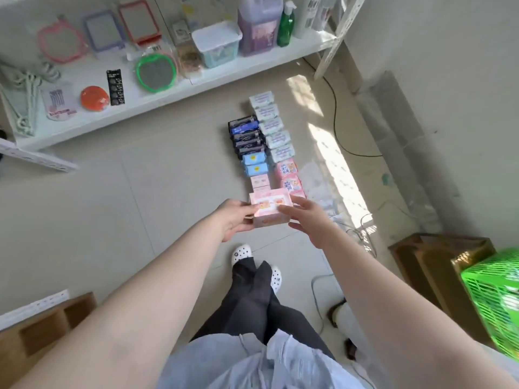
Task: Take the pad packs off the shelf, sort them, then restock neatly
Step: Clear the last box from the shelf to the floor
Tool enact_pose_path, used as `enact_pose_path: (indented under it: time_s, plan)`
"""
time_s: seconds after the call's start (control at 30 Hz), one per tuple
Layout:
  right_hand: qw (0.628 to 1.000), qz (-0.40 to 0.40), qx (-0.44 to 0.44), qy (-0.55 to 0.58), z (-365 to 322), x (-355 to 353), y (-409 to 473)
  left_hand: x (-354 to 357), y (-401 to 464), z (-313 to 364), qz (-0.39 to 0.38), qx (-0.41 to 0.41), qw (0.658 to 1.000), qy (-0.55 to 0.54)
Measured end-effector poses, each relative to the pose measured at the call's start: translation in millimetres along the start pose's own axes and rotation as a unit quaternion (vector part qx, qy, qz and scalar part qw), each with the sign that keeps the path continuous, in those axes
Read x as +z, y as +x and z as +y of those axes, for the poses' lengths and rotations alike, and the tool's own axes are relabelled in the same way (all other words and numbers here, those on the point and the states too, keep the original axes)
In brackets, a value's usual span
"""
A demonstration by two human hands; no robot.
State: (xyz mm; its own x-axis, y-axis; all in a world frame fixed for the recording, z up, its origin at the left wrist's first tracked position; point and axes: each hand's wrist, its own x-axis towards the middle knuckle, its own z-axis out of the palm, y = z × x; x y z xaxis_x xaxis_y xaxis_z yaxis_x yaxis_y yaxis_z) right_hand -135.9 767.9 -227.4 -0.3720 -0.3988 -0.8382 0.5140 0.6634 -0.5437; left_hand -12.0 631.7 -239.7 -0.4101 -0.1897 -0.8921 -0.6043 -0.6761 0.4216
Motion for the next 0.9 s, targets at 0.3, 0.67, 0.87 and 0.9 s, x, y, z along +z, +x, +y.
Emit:
enact_pose_path:
  time_s: [0.3, 0.67, 0.87, 0.9]
  plan:
    - [0.998, 0.033, 0.047, 0.015, 105.7, -24.7, 177.4, 14.5, 194.0, -74.6, 0.044, -0.057, 0.997, 0.035]
    - [0.994, 0.068, 0.081, -0.036, 285.7, -34.7, 432.8, 6.2, 463.1, -230.5, 0.159, -0.049, 0.985, 0.040]
    - [0.994, 0.059, 0.072, -0.052, 329.0, -29.8, 503.2, -2.8, 532.8, -261.5, 0.205, -0.024, 0.977, 0.047]
    - [0.994, 0.061, 0.068, -0.054, 331.0, -27.7, 510.0, -4.1, 540.4, -264.2, 0.209, -0.021, 0.976, 0.050]
